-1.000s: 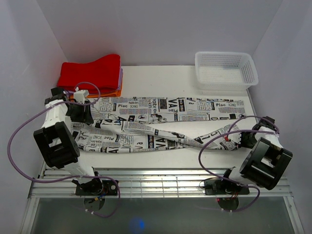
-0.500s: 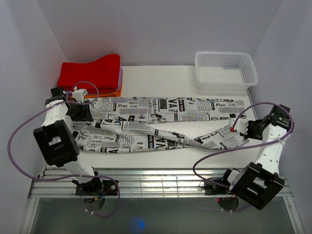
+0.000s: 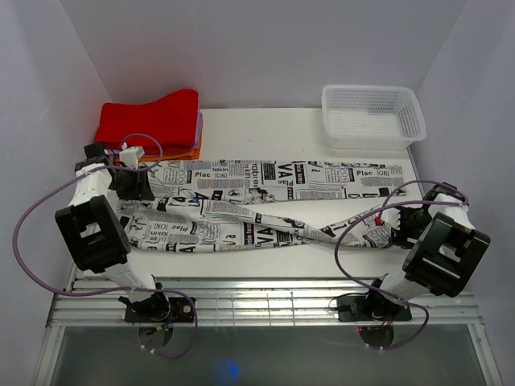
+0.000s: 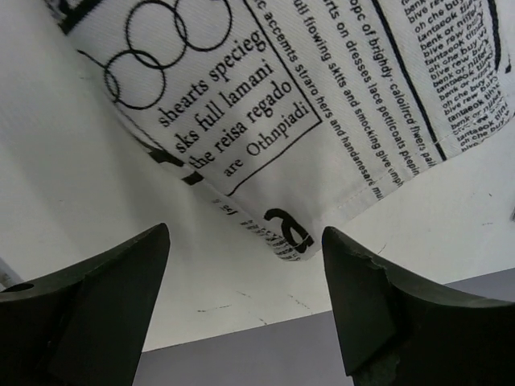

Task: Fold and stack the trousers
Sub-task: Flatten the trousers out

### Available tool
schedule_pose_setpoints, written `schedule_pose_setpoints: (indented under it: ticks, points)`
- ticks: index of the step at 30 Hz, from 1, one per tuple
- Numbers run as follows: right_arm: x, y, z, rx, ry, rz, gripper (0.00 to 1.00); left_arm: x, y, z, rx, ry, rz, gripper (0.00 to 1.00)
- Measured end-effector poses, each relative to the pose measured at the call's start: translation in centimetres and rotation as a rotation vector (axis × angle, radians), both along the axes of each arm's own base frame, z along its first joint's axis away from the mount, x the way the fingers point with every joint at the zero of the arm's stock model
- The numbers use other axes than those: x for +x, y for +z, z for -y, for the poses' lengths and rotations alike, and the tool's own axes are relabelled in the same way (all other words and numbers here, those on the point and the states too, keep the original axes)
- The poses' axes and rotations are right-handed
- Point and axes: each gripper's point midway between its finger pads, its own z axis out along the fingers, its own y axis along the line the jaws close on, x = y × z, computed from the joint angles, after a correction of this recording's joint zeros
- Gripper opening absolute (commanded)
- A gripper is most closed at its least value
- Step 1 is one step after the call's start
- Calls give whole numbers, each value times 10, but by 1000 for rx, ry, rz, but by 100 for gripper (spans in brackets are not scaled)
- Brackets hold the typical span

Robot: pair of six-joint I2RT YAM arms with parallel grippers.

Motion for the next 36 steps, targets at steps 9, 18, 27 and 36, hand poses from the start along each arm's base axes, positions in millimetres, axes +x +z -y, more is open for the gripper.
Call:
schedule_pose_setpoints:
  ticks: [9,18,27,36]
  points:
    - [27,-17,13,-70,49,-19,8,7,4,-4,0,13,-12,58]
    - [27,25,6,-4,29,-83,8,9,-1,-5,-5,15,-29,57]
    - [-6,110,-14,-53,3,52,8,7,-9,-2,-21,12,-30,57]
    - [64,57,40,16,-286,-56,8,-7,-22,-14,28,46,-82,59]
